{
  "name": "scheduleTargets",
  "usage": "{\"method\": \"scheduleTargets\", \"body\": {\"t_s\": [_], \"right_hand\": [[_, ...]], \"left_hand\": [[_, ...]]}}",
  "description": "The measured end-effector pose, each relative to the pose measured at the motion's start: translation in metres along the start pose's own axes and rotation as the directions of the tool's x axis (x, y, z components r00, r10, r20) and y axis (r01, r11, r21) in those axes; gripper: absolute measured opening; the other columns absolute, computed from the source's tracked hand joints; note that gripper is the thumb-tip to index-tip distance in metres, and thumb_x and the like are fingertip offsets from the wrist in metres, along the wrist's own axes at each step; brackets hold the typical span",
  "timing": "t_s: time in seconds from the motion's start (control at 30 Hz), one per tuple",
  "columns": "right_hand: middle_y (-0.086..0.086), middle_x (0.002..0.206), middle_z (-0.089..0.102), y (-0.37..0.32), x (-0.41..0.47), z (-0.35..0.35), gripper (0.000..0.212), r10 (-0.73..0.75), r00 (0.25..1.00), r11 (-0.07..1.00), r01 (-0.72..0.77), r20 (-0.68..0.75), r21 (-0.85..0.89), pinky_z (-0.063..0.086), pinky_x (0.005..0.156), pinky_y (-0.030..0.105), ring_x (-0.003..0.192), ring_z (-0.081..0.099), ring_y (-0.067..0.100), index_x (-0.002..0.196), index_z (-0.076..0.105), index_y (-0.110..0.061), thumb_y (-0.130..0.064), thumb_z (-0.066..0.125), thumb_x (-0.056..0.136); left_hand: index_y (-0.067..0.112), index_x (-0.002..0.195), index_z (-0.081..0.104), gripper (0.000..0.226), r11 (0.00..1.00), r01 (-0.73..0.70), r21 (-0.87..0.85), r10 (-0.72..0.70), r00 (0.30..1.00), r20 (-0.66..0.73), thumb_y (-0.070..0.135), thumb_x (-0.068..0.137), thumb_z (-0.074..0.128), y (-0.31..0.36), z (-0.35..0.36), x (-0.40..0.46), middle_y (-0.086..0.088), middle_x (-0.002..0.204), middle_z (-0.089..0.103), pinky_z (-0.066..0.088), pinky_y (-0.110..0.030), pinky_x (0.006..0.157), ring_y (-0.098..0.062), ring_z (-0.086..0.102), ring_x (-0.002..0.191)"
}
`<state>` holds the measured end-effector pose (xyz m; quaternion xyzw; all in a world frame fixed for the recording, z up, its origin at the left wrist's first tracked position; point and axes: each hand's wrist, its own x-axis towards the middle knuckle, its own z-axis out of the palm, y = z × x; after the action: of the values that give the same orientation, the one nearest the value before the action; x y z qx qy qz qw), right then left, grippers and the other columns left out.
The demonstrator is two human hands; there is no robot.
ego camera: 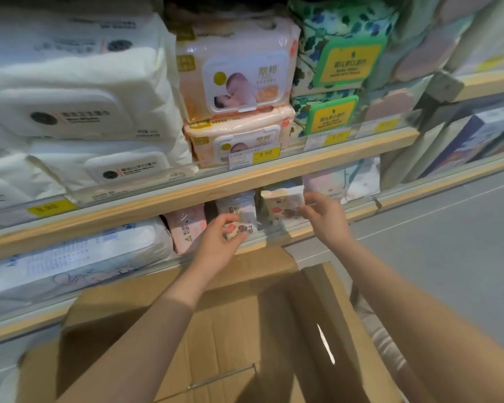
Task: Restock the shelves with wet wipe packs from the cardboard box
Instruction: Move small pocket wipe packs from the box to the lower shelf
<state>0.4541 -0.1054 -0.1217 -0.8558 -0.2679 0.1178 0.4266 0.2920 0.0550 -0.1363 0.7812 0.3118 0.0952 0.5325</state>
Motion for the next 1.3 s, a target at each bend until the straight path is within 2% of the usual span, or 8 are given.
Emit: {"method": "scheduleTargets", "body": {"t_s": [0.3, 0.53, 0.7, 0.87, 0.97, 1.07, 1.13, 1.3], "right_hand": [[0.002, 0.089, 0.069, 0.047, 0.034, 0.051, 0.019, 0.189, 0.98, 0.976, -0.194, -0.062, -0.101, 0.033, 0.054, 0.007, 0.077, 0.059, 0.011, 0.096, 0.068, -0.011, -0.019, 0.051, 0.094], [0.006, 0.077, 0.057, 0.038, 0.038, 0.064, 0.026, 0.285, 0.949, 0.908, -0.312, -0.135, -0.28, 0.037, 0.059, 0.027, 0.067, 0.052, 0.021, 0.093, 0.065, -0.004, -0.021, 0.045, 0.098], [0.006, 0.093, 0.068, 0.033, 0.015, 0.046, 0.02, 0.132, 0.977, 0.977, -0.157, -0.167, -0.143, 0.042, 0.069, 0.023, 0.084, 0.062, 0.02, 0.106, 0.065, -0.007, -0.018, 0.053, 0.095], [0.008, 0.11, 0.066, 0.033, 0.007, 0.036, 0.026, 0.019, 0.998, 0.991, -0.012, 0.052, -0.13, 0.044, 0.075, 0.023, 0.098, 0.062, 0.02, 0.12, 0.056, -0.009, -0.014, 0.052, 0.096], [0.006, 0.107, 0.064, 0.035, 0.018, 0.041, 0.023, 0.034, 0.996, 0.997, -0.027, 0.088, -0.078, 0.039, 0.068, 0.02, 0.092, 0.06, 0.017, 0.118, 0.051, -0.009, -0.011, 0.049, 0.096], [0.006, 0.094, 0.057, 0.041, 0.033, 0.052, 0.014, 0.131, 0.982, 0.991, -0.129, 0.135, -0.025, 0.034, 0.064, 0.025, 0.083, 0.055, 0.021, 0.108, 0.045, -0.005, -0.013, 0.047, 0.097], [0.006, 0.092, 0.056, 0.046, 0.042, 0.057, 0.011, 0.166, 0.98, 0.986, -0.168, 0.112, 0.003, 0.037, 0.067, 0.028, 0.083, 0.053, 0.021, 0.104, 0.048, -0.006, -0.014, 0.045, 0.097], [0.016, 0.09, 0.067, 0.058, 0.049, 0.064, 0.023, 0.181, 0.983, 0.983, -0.181, -0.003, 0.001, 0.051, 0.074, 0.039, 0.083, 0.063, 0.03, 0.096, 0.058, -0.001, -0.016, 0.041, 0.098]], "left_hand": [[0.03, 0.109, 0.054, 0.031, 0.998, 0.008, 0.07, -0.012, 0.998, 0.061, 0.024, 0.083, 0.069, -0.042, 0.018, 0.015, 0.009, 0.119, 0.055, 0.043, -0.028, 0.091, -0.007, 0.055, 0.103], [0.034, 0.11, 0.052, 0.029, 0.992, -0.01, 0.125, -0.001, 0.996, 0.092, 0.026, 0.085, 0.066, -0.047, 0.021, 0.011, 0.012, 0.119, 0.051, 0.045, -0.036, 0.095, -0.006, 0.052, 0.106], [0.028, 0.124, 0.05, 0.038, 0.994, -0.021, 0.106, 0.01, 0.994, 0.106, 0.024, 0.089, 0.061, -0.035, 0.028, 0.012, 0.009, 0.122, 0.053, 0.046, -0.037, 0.098, -0.008, 0.052, 0.112], [0.024, 0.15, 0.017, 0.058, 0.991, 0.041, 0.126, -0.056, 0.992, 0.117, 0.025, 0.098, 0.044, -0.002, 0.069, 0.027, -0.003, 0.147, 0.039, 0.036, -0.04, 0.109, -0.018, 0.041, 0.132], [0.019, 0.149, 0.021, 0.051, 0.975, 0.082, 0.205, -0.093, 0.995, 0.044, 0.025, 0.101, 0.036, 0.011, 0.092, 0.05, -0.009, 0.132, 0.052, 0.046, -0.039, 0.093, -0.027, 0.053, 0.116], [0.011, 0.114, 0.049, 0.023, 0.981, 0.081, 0.178, -0.064, 0.993, -0.099, 0.021, 0.102, 0.032, 0.012, 0.109, 0.07, -0.009, 0.092, 0.056, 0.035, -0.028, 0.06, -0.027, 0.058, 0.088], [0.013, 0.095, 0.048, 0.018, 0.984, 0.092, 0.152, -0.062, 0.98, -0.19, 0.02, 0.102, 0.033, 0.01, 0.117, 0.077, -0.007, 0.083, 0.053, 0.03, -0.028, 0.059, -0.022, 0.053, 0.076], [0.015, 0.088, 0.048, 0.018, 0.989, 0.048, 0.139, -0.006, 0.958, -0.288, 0.02, 0.101, 0.036, 0.001, 0.126, 0.08, -0.007, 0.081, 0.055, 0.031, -0.028, 0.064, -0.022, 0.052, 0.076]]}}
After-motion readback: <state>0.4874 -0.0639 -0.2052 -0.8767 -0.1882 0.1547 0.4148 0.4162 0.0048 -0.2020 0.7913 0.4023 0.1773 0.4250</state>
